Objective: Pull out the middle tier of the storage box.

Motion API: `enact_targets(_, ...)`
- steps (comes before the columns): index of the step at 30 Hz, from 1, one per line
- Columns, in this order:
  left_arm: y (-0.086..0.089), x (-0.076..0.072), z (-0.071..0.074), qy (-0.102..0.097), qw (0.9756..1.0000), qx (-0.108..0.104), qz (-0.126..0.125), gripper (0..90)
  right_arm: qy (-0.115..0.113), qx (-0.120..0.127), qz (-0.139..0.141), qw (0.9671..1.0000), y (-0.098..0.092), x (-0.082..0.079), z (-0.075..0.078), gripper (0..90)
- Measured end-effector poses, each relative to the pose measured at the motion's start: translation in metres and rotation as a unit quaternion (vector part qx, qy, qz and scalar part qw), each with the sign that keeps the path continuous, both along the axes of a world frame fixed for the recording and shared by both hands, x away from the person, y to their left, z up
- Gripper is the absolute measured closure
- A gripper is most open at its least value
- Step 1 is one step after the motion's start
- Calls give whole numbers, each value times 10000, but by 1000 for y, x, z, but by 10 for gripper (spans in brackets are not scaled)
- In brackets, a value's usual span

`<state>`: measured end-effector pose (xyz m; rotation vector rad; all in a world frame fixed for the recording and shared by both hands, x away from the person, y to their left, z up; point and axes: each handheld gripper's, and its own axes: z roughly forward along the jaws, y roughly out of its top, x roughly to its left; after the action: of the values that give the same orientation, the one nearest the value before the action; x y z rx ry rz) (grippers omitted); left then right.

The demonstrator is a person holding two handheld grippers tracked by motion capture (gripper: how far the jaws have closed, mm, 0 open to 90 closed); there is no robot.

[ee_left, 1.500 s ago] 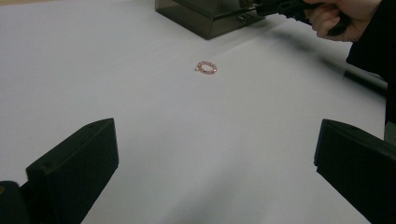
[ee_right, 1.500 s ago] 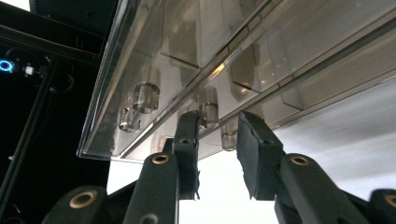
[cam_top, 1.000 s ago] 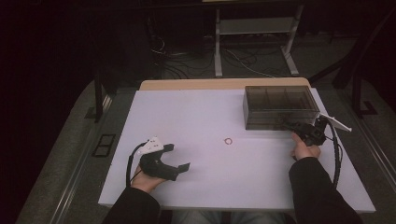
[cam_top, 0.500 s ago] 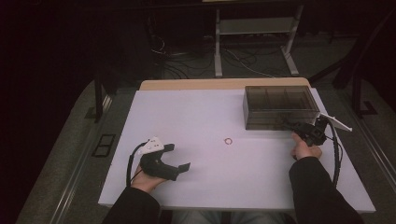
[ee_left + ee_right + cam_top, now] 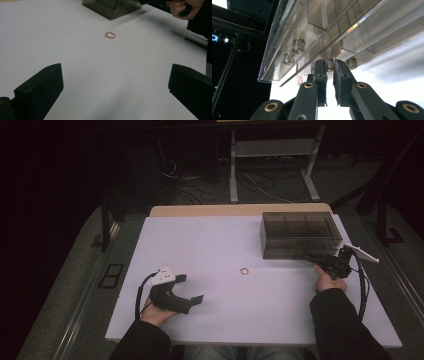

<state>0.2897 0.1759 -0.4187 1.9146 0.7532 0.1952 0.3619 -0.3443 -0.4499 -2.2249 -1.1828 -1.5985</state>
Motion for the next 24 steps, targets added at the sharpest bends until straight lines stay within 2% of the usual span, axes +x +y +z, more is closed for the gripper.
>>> enact_targets(5,0,0,0,-11,10000,-20,3,0,29,44,34,10000,0,-7,1,801)
enact_targets(12,1,0,0,-4,10000,-12,3,0,-11,-71,72,9999,0,-13,3,801)
enact_targets(16,1,0,0,-8,10000,-20,6,0,33,55,43,10000,0,-18,0,801)
enact_targets(24,1,0,1,-16,10000,-18,14,0,-16,53,34,10000,1,-21,-1,799)
